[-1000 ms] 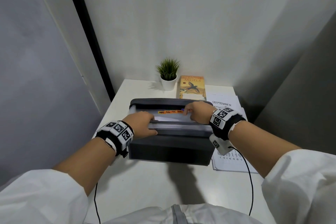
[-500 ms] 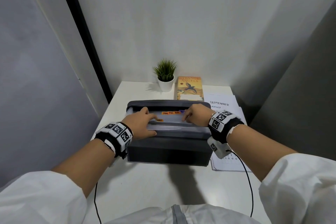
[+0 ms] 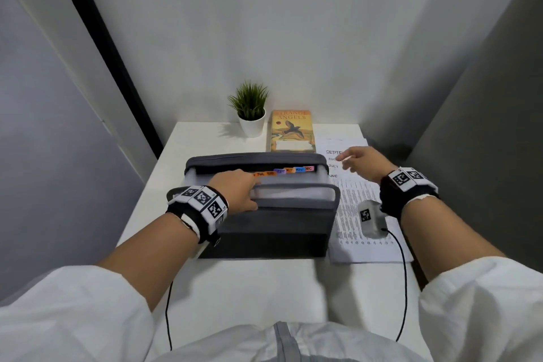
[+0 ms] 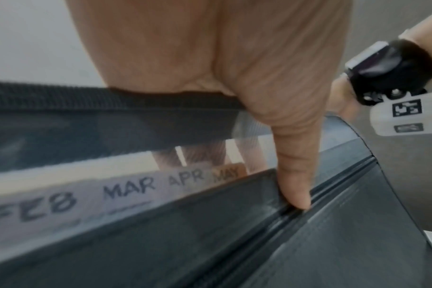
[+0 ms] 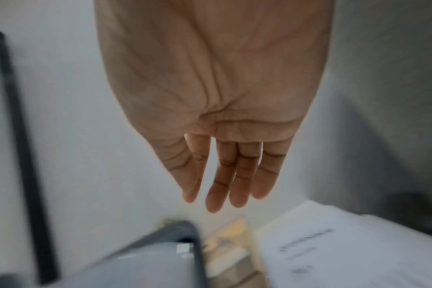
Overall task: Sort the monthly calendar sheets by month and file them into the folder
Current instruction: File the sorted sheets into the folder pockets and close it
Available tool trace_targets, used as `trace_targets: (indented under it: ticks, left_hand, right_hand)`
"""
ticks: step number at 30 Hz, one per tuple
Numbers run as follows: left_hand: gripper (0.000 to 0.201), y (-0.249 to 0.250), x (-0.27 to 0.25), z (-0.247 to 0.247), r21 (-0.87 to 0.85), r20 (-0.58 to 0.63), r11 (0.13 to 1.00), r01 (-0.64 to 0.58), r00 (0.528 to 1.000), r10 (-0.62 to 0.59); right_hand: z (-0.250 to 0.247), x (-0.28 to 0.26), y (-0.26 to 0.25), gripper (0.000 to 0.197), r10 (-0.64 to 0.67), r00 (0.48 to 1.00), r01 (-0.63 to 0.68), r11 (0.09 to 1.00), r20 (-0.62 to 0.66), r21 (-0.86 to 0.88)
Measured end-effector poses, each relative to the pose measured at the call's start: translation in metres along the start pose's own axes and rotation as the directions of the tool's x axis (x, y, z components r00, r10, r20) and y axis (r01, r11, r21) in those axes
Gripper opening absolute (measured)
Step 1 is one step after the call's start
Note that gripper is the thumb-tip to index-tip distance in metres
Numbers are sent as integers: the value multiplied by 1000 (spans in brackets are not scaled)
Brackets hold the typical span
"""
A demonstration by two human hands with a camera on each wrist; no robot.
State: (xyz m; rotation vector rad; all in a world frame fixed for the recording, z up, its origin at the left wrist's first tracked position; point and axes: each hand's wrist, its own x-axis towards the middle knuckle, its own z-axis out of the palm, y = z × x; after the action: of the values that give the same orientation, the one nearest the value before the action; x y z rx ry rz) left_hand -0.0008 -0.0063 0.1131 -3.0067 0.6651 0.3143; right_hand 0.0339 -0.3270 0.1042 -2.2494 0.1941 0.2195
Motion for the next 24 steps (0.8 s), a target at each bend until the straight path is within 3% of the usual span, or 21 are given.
trace_targets:
  ticks: [3, 7, 10, 13, 19, 22, 24]
  left_hand:
    - [28, -3, 2, 4, -10, -29, 1000, 1, 1000, -2]
    - [26, -5, 9, 3, -45, -9, 999, 1, 1000, -1]
    - [31, -7, 14, -1, -36, -9, 999, 11, 1000, -11]
    - [26, -9, 22, -7, -31, -21, 999, 14, 1000, -14]
    - [31, -7, 31, -7, -18, -3, 1000, 17, 1000, -17]
    - [25, -9, 33, -6, 11, 0, 1000, 23, 1000, -23]
    - [26, -10, 33, -5, 20, 1, 999, 25, 1000, -25]
  right_hand:
    - [-16, -4, 78, 22, 246, 964, -254, 964, -101, -73]
    - [-5, -29, 160, 32, 549, 835, -535, 790, -44, -298]
    - [6, -47, 194, 36, 675, 737, -671, 723, -39, -167]
    - [10, -56, 206, 37, 740, 672, -740, 672, -22, -20]
    - [7, -50, 201, 33, 745, 667, -740, 661, 11, 127]
    - [8, -45, 191, 29, 753, 656, -755, 654, 47, 45]
    - [7, -38, 182, 36, 714, 693, -717, 697, 103, -13]
